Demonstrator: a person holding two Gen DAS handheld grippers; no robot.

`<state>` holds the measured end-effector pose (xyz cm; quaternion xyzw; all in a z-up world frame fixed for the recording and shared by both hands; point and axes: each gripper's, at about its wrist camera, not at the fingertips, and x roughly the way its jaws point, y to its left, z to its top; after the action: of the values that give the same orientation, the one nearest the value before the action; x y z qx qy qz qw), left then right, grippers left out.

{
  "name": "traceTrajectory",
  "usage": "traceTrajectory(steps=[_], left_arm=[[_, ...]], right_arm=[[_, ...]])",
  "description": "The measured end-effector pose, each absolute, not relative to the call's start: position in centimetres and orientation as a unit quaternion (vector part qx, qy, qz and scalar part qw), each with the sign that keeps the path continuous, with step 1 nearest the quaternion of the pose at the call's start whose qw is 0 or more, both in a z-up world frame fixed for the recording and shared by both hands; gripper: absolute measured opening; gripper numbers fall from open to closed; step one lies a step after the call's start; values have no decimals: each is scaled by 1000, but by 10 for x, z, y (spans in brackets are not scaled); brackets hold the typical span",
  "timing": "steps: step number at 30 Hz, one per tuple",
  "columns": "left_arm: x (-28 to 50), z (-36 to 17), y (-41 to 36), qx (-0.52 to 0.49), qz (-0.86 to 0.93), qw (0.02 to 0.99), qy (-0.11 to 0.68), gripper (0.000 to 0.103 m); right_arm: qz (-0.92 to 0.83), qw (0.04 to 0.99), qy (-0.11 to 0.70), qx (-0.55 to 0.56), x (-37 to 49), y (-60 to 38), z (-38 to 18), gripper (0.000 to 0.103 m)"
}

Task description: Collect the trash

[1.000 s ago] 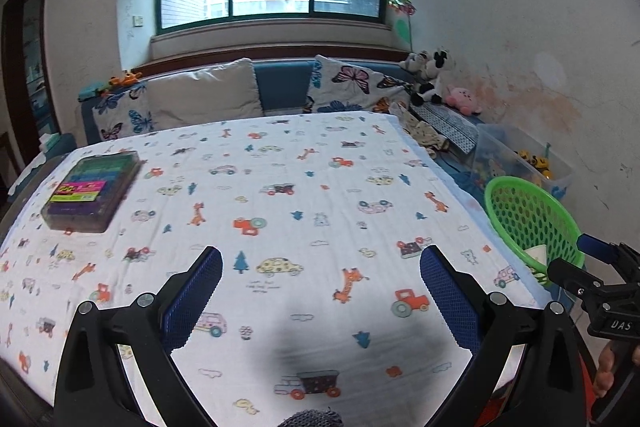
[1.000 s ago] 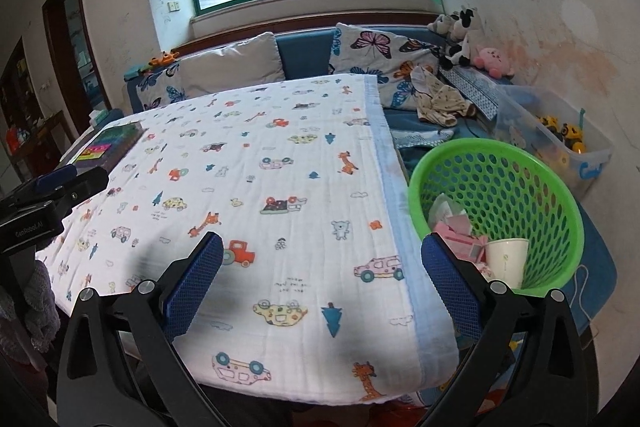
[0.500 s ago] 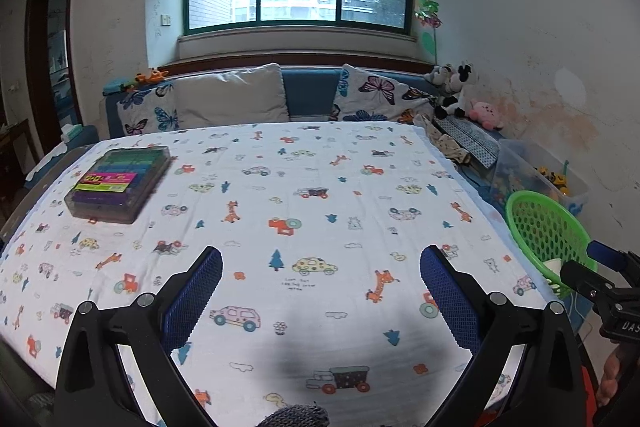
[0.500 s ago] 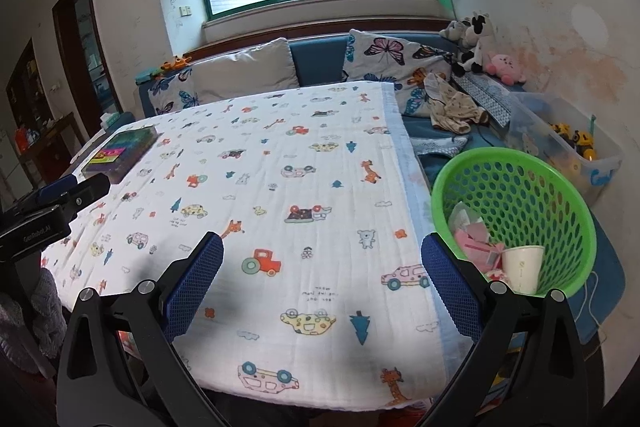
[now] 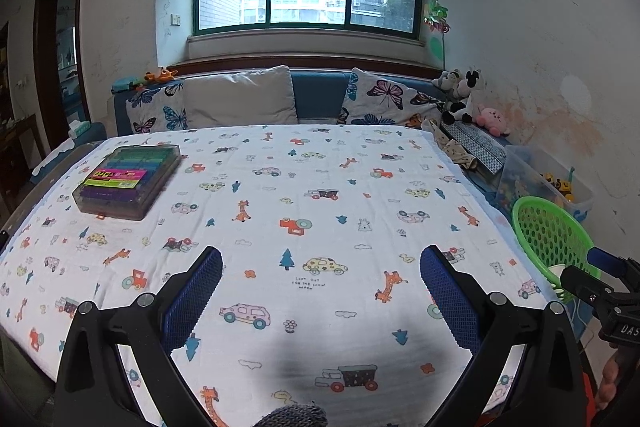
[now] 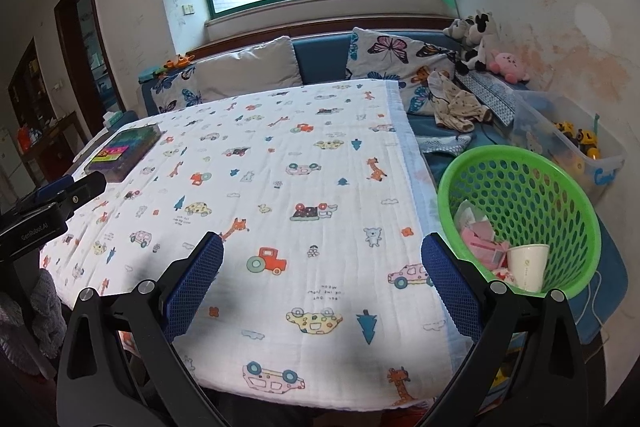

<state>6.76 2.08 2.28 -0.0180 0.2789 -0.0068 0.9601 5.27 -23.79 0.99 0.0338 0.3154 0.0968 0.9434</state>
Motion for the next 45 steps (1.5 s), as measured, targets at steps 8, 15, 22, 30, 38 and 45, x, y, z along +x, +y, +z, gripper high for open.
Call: traceTrajectory(steps=[8, 15, 22, 30, 38, 45], left_arm=[[68, 23, 23, -18, -7, 960, 280, 96], [67, 21, 24, -18, -1, 961, 277, 96], [66, 20, 24, -18, 0, 961, 276, 96], [65, 21, 21, -16, 2, 962, 272, 96], [63, 22, 20, -11, 2, 963, 269, 96], [63, 22, 20, -10, 2, 963, 268, 96]], right_arm=[[100, 942, 318, 36, 54, -237, 9, 99], [99, 943, 316, 36, 53, -237, 10, 99], [98, 944, 313, 36, 53, -237, 11, 99], [101, 944, 311, 38, 52, -238, 12, 99], [99, 945, 308, 38, 51, -237, 12, 99], [100, 945, 308, 39, 51, -236, 12, 99]])
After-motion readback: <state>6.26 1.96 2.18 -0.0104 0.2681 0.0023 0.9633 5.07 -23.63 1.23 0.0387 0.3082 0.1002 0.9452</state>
